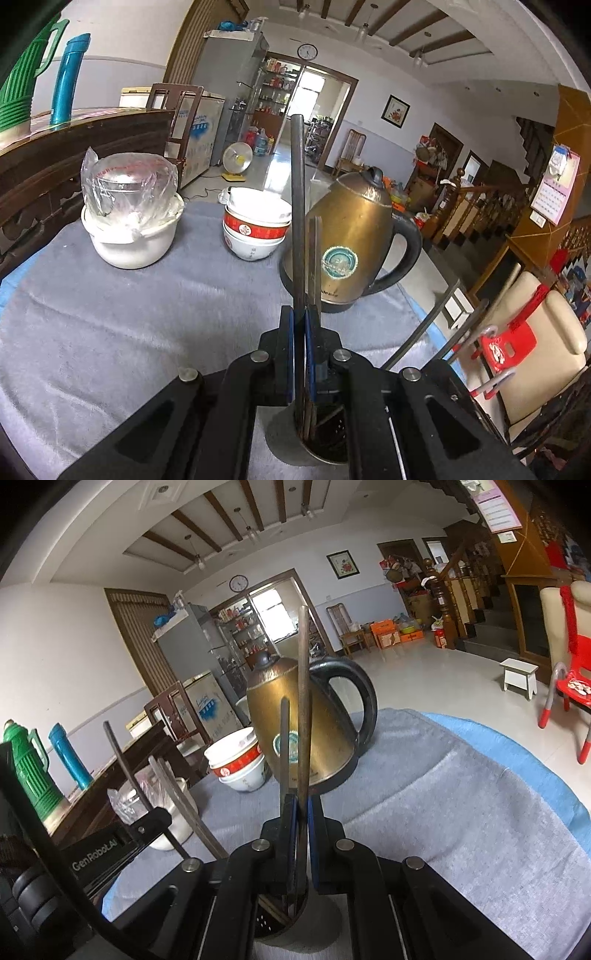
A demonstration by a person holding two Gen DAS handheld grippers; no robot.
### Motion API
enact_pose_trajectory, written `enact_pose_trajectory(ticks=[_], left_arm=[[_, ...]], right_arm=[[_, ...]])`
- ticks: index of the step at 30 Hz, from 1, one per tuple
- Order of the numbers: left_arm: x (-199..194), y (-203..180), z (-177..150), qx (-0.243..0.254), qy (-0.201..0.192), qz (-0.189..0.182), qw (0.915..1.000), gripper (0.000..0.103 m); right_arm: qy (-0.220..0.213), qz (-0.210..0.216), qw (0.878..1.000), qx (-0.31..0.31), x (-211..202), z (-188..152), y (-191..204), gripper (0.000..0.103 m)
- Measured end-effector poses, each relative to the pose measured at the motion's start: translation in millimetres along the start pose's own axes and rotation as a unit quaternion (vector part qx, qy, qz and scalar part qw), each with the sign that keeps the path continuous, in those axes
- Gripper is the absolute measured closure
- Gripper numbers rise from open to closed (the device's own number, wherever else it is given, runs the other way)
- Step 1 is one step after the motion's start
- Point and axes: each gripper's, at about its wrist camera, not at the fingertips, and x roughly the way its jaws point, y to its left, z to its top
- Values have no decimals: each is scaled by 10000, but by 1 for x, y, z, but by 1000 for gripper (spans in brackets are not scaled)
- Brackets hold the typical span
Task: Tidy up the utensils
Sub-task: 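Lower both chopsticks into the grey holder cup and open both tools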
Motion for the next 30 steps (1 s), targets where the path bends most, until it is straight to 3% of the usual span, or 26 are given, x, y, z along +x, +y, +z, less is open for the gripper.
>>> enact_pose_trajectory(ticks=[19, 30], left_arm=[[1, -1, -13, 338, 339, -188, 9987, 96], [-3, 3, -17, 307, 518, -228, 9979, 96]], right_arm=[[460, 57, 9987, -215, 10, -11, 0, 94], [495, -75, 9984, -250, 2, -13, -1, 92]])
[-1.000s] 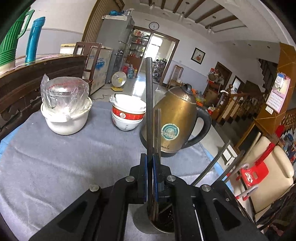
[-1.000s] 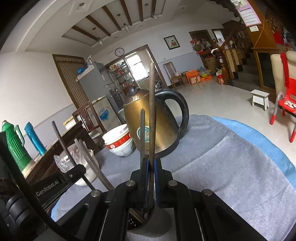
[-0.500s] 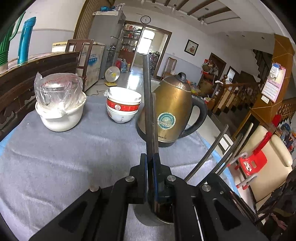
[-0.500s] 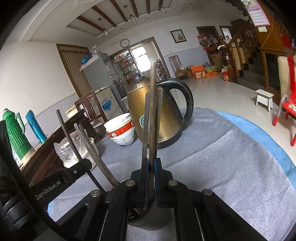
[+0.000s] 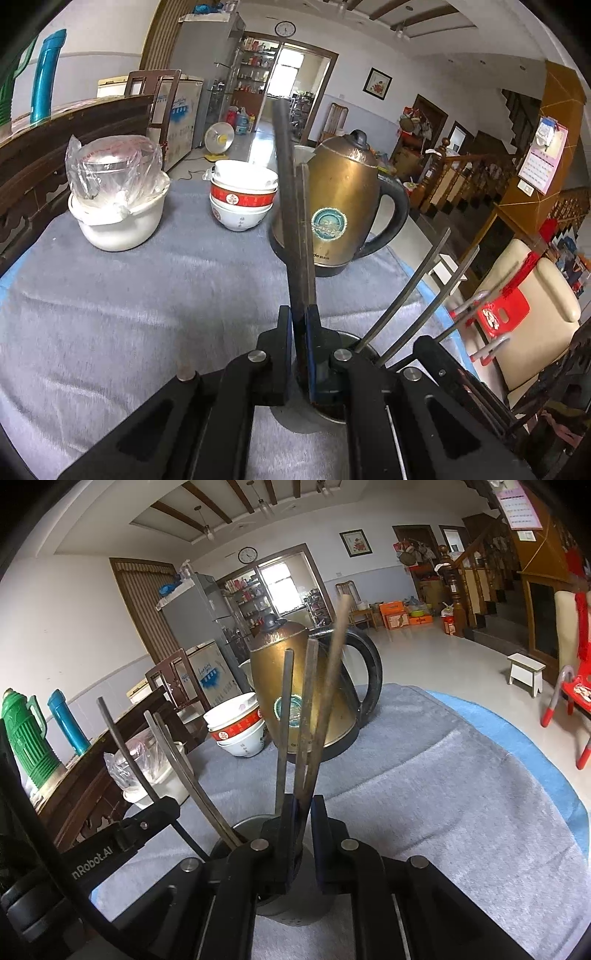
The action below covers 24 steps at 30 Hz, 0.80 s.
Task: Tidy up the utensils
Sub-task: 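Lower both chopsticks into the grey holder cup and open both tools, then move both open tools back over the last two chopsticks on the cloth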
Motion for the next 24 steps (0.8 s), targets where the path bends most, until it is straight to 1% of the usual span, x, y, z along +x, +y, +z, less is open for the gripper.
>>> enact_pose_trajectory(ticks=[5, 7, 8, 9, 10, 11, 12, 17, 20, 22, 24], left_arm=[[-2, 2, -2, 7, 126, -5, 9999, 95], [-3, 3, -2, -3, 165, 4, 9999, 86], [-4, 5, -2, -28, 152, -7, 9999, 83], [-5, 5, -1, -48, 138, 3, 9999, 77], [-7, 6, -1, -64, 134, 4, 9999, 71], [-9, 7, -1, -76, 126, -17, 9999, 68], [-10, 7, -1, -75, 111, -17, 9999, 65], [-21, 10, -1, -90, 90, -16, 9999, 62], [-33, 14, -1, -70, 6, -39, 10000, 60], [-46, 20, -3, -75, -66, -9, 10000, 51], [-58, 28, -7, -76, -126, 21, 9999, 47]], right_arm=[[22, -97, 10000, 1, -4, 0, -2, 90], [6, -121, 9999, 10, -7, 0, -3, 85], [-9, -128, 9999, 21, -8, 1, -4, 75], [-37, -120, 9999, 40, -11, 1, -5, 61], [-64, -114, 9999, 57, -13, 1, -7, 51], [-143, -77, 9998, 90, -17, 1, -8, 36], [-197, -73, 9997, 99, -20, 1, -8, 36], [-260, -48, 9996, 139, -31, 3, -10, 36], [-318, -38, 9994, 138, -41, 3, -10, 36], [-384, -42, 9992, 132, -51, 3, -11, 36], [-446, -46, 9989, 160, -62, 2, -14, 36]])
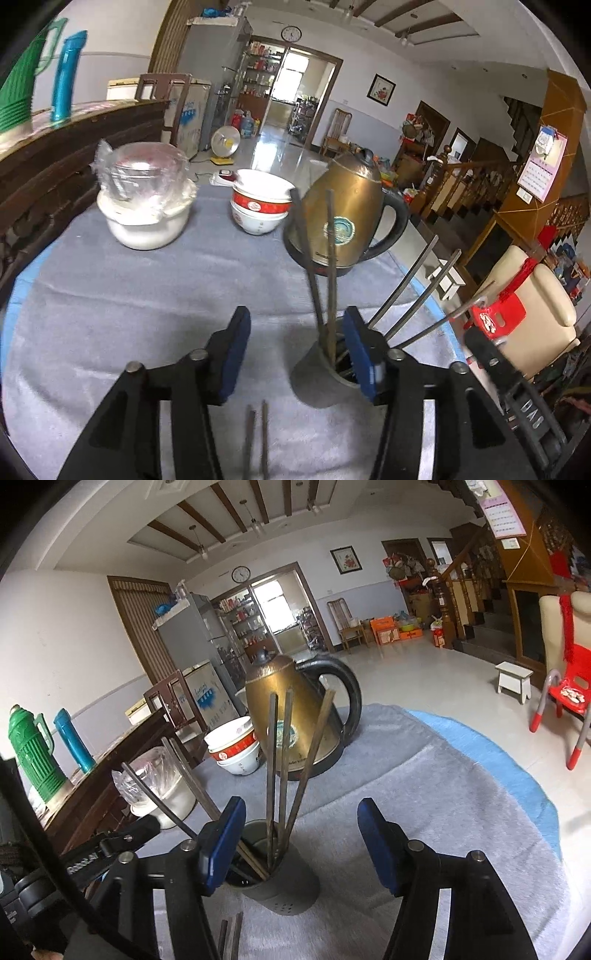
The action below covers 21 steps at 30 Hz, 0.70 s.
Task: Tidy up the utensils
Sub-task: 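Move both open tools back over the last two chopsticks on the cloth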
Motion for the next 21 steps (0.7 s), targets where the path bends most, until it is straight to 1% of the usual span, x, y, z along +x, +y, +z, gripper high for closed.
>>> enact_pose_trajectory(ticks=[3, 5, 6, 8, 9, 11, 13, 14, 16, 17, 19, 20, 21], left_arm=[[-19, 16, -10, -18, 33, 77, 10000, 43], [-30, 26, -21, 36, 154, 184, 9997, 42], [-38, 35, -32, 104, 291, 283, 9991, 40], [-45, 48, -52, 172, 552, 529, 9969, 39], [-48, 57, -65, 205, 753, 646, 9949, 39], [-49, 74, -92, 140, 1075, 775, 9911, 39], [-41, 87, -110, -3, 1471, 967, 9844, 39], [-38, 92, -116, -83, 1638, 1007, 9813, 39], [-38, 97, -123, -132, 1749, 1081, 9785, 39], [-41, 97, -127, -119, 1779, 1134, 9774, 39], [-43, 96, -129, -84, 1808, 1127, 9770, 39], [-43, 94, -130, -66, 1848, 1148, 9760, 39], [-42, 93, -131, -59, 1882, 1147, 9754, 39]], right_arm=[[23, -27, 10000, 46, -16, -4, -4, 36], [181, 4, 9998, 68, -23, -10, -6, 36], [275, 10, 9996, 74, -27, -15, -7, 36], [605, 45, 9981, 92, -35, -30, -9, 36], [814, 110, 9965, 124, -40, -42, -10, 36], [1190, 255, 9925, 150, -44, -66, -14, 36], [1565, 182, 9874, 126, -36, -89, -14, 36], [1877, 220, 9819, 129, -27, -100, -11, 36], [2277, 347, 9731, 39, -14, -110, -3, 36], [2377, 375, 9706, -46, -11, -112, 2, 36], [2587, 553, 9642, -166, -5, -113, 14, 37], [2693, 590, 9610, -226, -1, -113, 18, 38], [2794, 620, 9578, -277, 3, -114, 23, 44]])
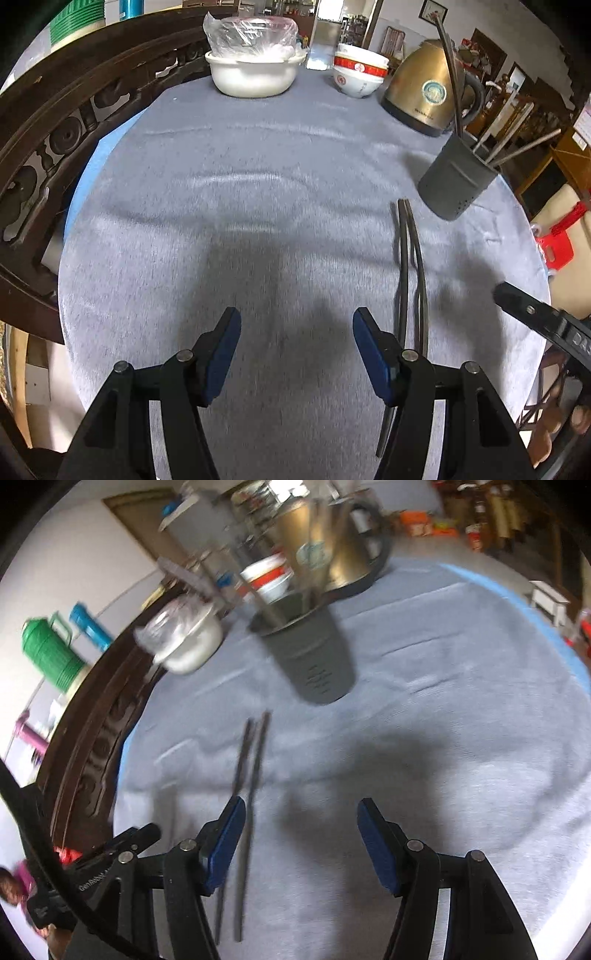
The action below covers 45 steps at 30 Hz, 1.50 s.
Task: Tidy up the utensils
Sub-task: 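Move both open tools back over the last two chopsticks on the cloth, then lower the right tool onto a dark chopstick and close on it, then lower the left tool onto the other dark chopstick and close on it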
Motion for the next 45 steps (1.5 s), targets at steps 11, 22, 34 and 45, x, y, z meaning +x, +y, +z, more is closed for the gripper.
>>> enact_pose_trajectory(ticks=[11, 22, 34, 45], left_arm=[[7, -1, -11, 35, 184, -279, 9994, 39], [18, 1, -8, -35, 314, -431, 9986, 39], [31, -24, 2, 143, 530, -395, 9977, 39], [61, -79, 44, 531, 1252, -7, 9907, 39]], right_arm=[[914, -264, 9950, -320, 55, 16, 37, 64], [1543, -744, 9841, -465, 100, 40, 52, 80], [1410, -668, 9869, -407, 71, 36, 25, 97], [1370, -429, 9896, -79, 48, 21, -18, 97]])
